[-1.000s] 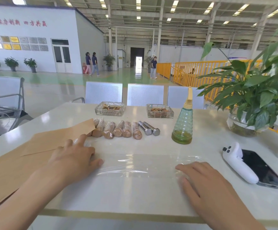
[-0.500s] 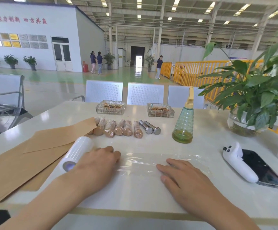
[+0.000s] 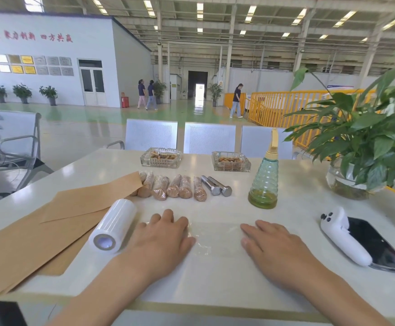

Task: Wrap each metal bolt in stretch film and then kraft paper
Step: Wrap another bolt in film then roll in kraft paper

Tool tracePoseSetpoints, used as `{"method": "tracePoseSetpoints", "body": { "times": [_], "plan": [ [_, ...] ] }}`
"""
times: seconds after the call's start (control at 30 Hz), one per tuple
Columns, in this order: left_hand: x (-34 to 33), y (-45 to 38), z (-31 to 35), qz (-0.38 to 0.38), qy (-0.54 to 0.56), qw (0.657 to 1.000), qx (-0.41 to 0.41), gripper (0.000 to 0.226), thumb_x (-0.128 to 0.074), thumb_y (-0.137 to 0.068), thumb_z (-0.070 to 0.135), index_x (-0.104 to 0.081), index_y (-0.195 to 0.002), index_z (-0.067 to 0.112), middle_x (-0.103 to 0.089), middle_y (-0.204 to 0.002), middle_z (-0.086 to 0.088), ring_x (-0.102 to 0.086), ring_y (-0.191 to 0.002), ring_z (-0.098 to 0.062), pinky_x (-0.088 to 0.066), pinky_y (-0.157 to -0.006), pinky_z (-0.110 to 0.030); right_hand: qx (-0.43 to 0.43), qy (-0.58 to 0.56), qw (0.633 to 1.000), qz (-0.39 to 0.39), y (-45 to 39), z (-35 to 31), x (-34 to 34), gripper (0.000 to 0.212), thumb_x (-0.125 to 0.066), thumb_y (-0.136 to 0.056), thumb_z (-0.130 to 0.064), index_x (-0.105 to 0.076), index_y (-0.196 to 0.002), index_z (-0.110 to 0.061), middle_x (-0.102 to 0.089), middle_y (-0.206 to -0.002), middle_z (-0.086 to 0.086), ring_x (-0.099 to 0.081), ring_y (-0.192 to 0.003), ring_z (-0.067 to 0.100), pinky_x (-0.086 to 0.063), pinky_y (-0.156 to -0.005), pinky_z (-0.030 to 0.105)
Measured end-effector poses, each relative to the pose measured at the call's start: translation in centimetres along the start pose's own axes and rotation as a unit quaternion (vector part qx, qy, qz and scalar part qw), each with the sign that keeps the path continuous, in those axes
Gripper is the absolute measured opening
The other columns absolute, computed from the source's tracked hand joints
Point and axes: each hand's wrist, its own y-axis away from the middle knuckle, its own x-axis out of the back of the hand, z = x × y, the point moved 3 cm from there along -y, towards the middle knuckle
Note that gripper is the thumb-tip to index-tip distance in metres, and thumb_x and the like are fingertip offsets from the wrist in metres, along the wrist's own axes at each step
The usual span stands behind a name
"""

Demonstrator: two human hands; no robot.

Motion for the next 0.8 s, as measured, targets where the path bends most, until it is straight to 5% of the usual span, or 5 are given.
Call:
{"method": "tracePoseSetpoints", "body": {
  "times": [0.17,0.27,0.37,0.53,0.8],
  "plan": [
    [-1.3,0.2,0.1,0.001,-0.002,1.0,0.013,0.043,-0.026,-0.102,0.061,-0.04,-0.134,0.034,-0.037,-0.133,0.004,-0.042,-0.125,-0.025,-0.039,-0.1,-0.042,-0.008,-0.03,0.999,-0.033,0.2,1.0,-1.6,0.056,-0.01,-0.105,-0.06,0.001,-0.159,-0.053,0.007,-0.172,-0.015,0.008,-0.159,0.017,-0.001,-0.128,0.044],
    [-0.4,-0.8,-0.1,-0.032,0.015,0.999,0.019,0.047,-0.036,-0.099,0.062,-0.045,-0.133,0.032,-0.041,-0.13,0.001,-0.042,-0.125,-0.027,-0.041,-0.101,-0.044,-0.011,-0.033,0.999,-0.012,-0.1,0.8,-0.6,0.051,-0.014,-0.106,-0.058,-0.024,-0.155,-0.052,-0.02,-0.167,-0.013,-0.013,-0.157,0.021,-0.017,-0.124,0.044],
    [0.9,-1.5,0.0,-0.023,0.023,0.999,0.018,0.049,-0.047,-0.094,0.063,-0.054,-0.131,0.031,-0.043,-0.132,0.002,-0.04,-0.127,-0.025,-0.038,-0.105,-0.04,-0.043,-0.023,0.996,0.073,-0.6,1.7,0.8,0.038,-0.019,-0.104,-0.049,-0.05,-0.126,-0.042,-0.051,-0.132,-0.012,-0.042,-0.128,0.021,-0.036,-0.104,0.043],
    [3.6,-0.9,-1.7,0.131,-0.07,0.987,0.056,0.032,-0.045,-0.101,0.04,-0.053,-0.131,0.03,-0.048,-0.134,0.005,-0.042,-0.128,-0.023,-0.034,-0.104,-0.036,-0.058,-0.003,0.99,0.125,-0.9,3.6,-0.2,0.036,-0.025,-0.107,-0.045,-0.046,-0.137,-0.049,-0.045,-0.134,-0.02,-0.042,-0.122,0.013,-0.037,-0.101,0.035],
    [3.4,-0.3,-6.1,0.027,0.05,0.981,0.188,0.057,-0.052,-0.095,0.045,-0.026,-0.145,0.039,-0.039,-0.112,0.001,-0.055,-0.117,-0.03,-0.039,-0.079,-0.035,-0.058,0.002,0.989,0.138,-0.7,4.1,-0.7,0.039,-0.025,-0.107,-0.046,-0.042,-0.142,-0.053,-0.04,-0.141,-0.026,-0.039,-0.129,0.009,-0.036,-0.103,0.033]
  ]
}}
